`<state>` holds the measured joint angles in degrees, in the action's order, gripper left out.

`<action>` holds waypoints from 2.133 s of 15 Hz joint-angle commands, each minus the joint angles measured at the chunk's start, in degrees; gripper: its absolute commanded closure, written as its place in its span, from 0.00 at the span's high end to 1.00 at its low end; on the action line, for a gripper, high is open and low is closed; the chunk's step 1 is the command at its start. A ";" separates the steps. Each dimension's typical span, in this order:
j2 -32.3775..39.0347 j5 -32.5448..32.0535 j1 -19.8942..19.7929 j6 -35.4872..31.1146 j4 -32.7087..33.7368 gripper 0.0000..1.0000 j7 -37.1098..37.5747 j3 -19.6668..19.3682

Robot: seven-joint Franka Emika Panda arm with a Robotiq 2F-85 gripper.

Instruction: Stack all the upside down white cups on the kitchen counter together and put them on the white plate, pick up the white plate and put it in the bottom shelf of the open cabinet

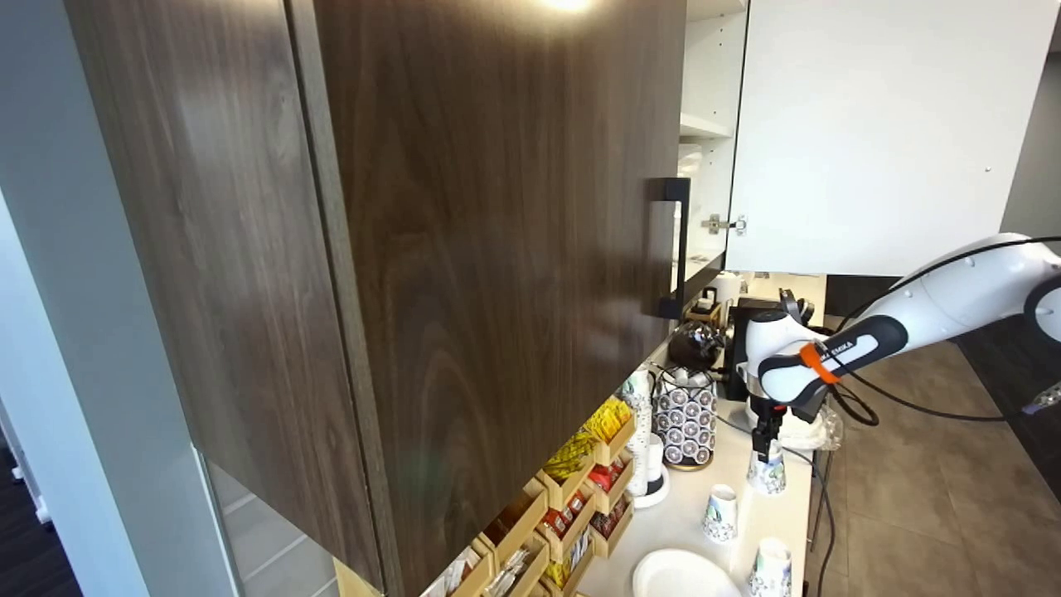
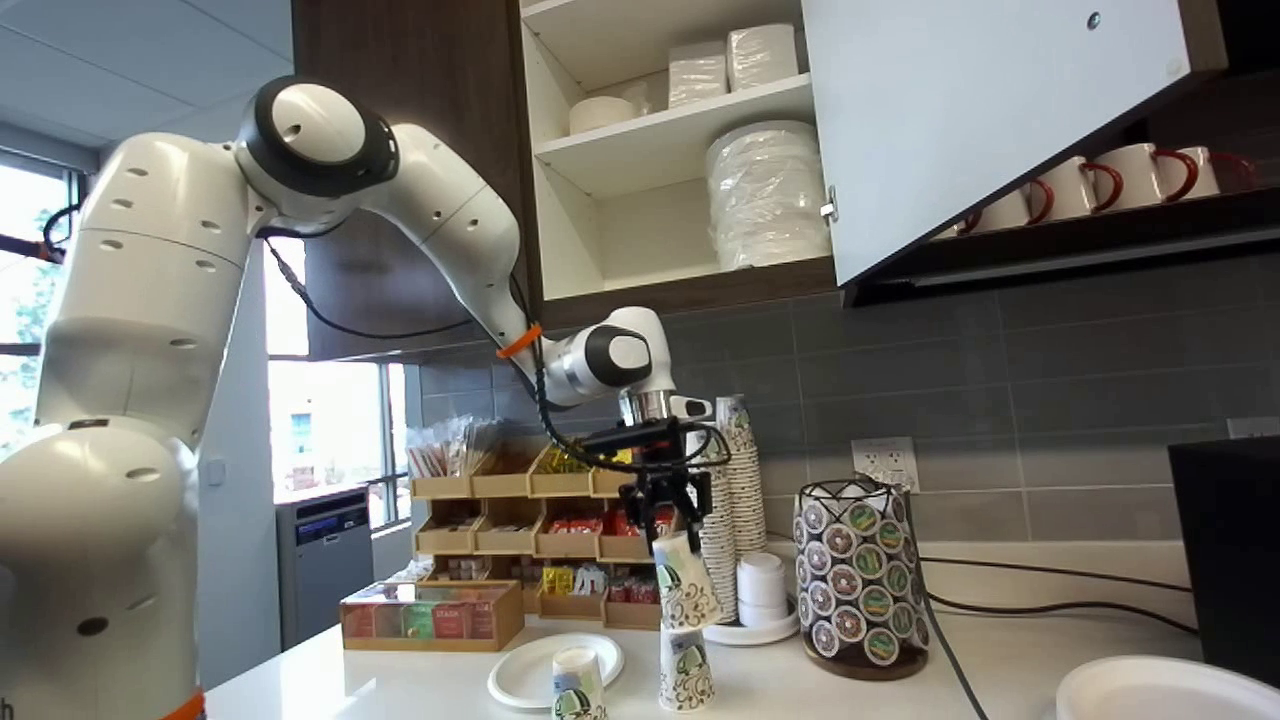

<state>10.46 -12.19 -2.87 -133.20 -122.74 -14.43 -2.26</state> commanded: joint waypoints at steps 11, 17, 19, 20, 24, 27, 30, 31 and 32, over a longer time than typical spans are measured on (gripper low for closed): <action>8.85 12.71 -1.51 -4.44 6.89 0.41 -14.61 4.57; 13.33 13.50 -3.75 -6.77 10.08 0.41 -16.76 5.80; 14.79 13.80 -4.23 -6.61 10.96 0.41 -17.26 6.38; 15.56 13.93 -4.40 -6.67 11.20 0.41 -17.41 6.66; 19.06 13.60 -4.72 -7.13 12.21 0.41 -17.61 7.35; 22.47 13.00 -4.98 -7.25 13.71 0.41 -17.33 7.43; 25.71 12.39 -5.22 -7.15 15.45 0.41 -16.88 7.24; 26.39 12.18 -5.22 -7.10 16.12 0.41 -16.73 7.16; 26.77 12.02 -5.14 -6.94 16.52 0.41 -16.54 7.09</action>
<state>33.14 0.38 -7.20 -139.67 -108.80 -30.70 4.38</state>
